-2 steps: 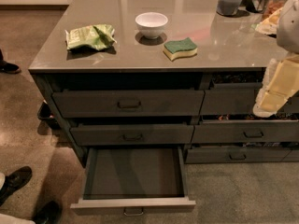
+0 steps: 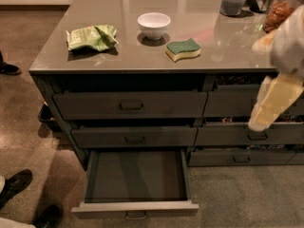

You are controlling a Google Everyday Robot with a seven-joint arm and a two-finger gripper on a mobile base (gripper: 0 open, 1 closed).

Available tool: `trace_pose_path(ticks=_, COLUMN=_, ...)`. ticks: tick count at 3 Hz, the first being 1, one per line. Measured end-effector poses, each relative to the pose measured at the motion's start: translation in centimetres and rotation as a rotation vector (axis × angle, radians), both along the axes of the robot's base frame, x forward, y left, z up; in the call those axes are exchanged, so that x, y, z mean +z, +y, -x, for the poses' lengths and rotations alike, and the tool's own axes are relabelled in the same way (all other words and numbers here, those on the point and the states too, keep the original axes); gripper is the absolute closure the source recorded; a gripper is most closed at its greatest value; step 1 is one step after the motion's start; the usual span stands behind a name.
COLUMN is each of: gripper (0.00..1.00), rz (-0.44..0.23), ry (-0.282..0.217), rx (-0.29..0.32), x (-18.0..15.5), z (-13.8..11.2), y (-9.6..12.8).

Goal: Close bottom drawer

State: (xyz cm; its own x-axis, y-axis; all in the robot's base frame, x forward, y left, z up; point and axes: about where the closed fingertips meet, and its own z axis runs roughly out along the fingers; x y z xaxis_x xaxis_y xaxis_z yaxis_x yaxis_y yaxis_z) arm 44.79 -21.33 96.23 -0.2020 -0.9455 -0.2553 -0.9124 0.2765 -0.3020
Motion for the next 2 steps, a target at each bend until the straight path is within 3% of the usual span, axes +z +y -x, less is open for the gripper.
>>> trace_pose_path(ticks=1, gripper=0.0, rz=-0.079, ry=0.047, rx=0.002, x=-7.8, z=-1.0, y=-1.0)
trace_pose_path(ticks=2, gripper=0.0, rz=-0.195, ry=0.119, rx=0.002, x=-18.5, z=-1.3, y=-1.1)
